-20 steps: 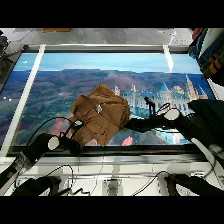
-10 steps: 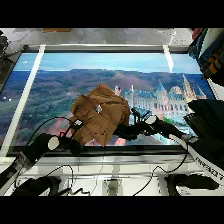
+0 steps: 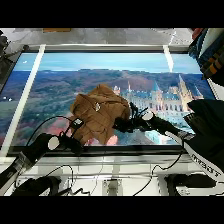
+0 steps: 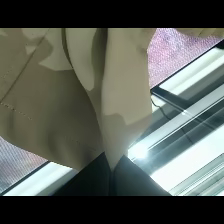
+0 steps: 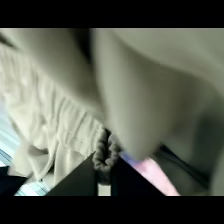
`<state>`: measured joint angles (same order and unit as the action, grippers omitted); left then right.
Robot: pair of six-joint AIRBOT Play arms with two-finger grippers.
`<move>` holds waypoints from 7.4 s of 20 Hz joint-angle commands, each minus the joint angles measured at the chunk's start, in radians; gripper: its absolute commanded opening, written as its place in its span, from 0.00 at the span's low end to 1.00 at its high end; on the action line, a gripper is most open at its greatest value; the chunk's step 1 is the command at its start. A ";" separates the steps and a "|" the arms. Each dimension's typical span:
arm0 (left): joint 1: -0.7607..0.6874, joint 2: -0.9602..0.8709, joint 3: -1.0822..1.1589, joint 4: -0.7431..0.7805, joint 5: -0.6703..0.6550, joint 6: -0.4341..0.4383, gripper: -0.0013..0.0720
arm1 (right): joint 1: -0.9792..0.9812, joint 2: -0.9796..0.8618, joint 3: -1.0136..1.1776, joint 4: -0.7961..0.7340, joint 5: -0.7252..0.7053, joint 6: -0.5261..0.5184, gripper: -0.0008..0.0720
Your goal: Fold the clothes and pants, and hang the long-sleeved shirts on hangers.
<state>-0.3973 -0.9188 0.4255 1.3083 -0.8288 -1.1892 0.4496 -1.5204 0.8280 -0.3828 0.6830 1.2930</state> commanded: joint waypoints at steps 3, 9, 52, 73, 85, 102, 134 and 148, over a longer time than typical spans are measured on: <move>0.001 0.000 0.003 0.003 0.018 0.000 0.03 | -0.001 0.001 0.088 -0.015 0.050 -0.060 0.04; 0.099 0.002 0.267 0.535 0.030 -0.251 0.03 | -0.139 0.065 0.357 -0.126 0.060 -0.026 0.04; 1.096 -0.126 0.387 0.438 -0.298 0.816 0.02 | -0.805 0.821 0.093 -1.141 0.960 0.105 0.04; 1.095 -0.164 0.385 0.500 -0.224 0.816 0.87 | -0.805 0.821 0.093 -1.143 1.059 0.104 0.81; 0.927 -0.172 0.406 0.043 0.158 0.246 0.03 | -0.805 0.631 0.093 -1.094 0.309 0.191 0.27; 0.250 -0.800 0.788 -0.726 0.367 -0.051 0.70 | -0.805 0.516 0.093 -0.912 0.356 0.127 0.30; 0.340 -0.729 0.893 -0.549 0.451 -0.244 0.03 | -0.805 0.516 0.094 -0.900 0.424 0.129 0.30; 0.620 -0.473 0.908 0.050 0.175 -0.153 0.03 | -0.805 0.516 0.093 -0.975 0.367 0.158 0.28</move>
<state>0.1791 -1.4071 1.3346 1.1995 -0.4957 -1.3464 -0.3553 -1.0039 0.9211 -1.3563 1.0534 1.4479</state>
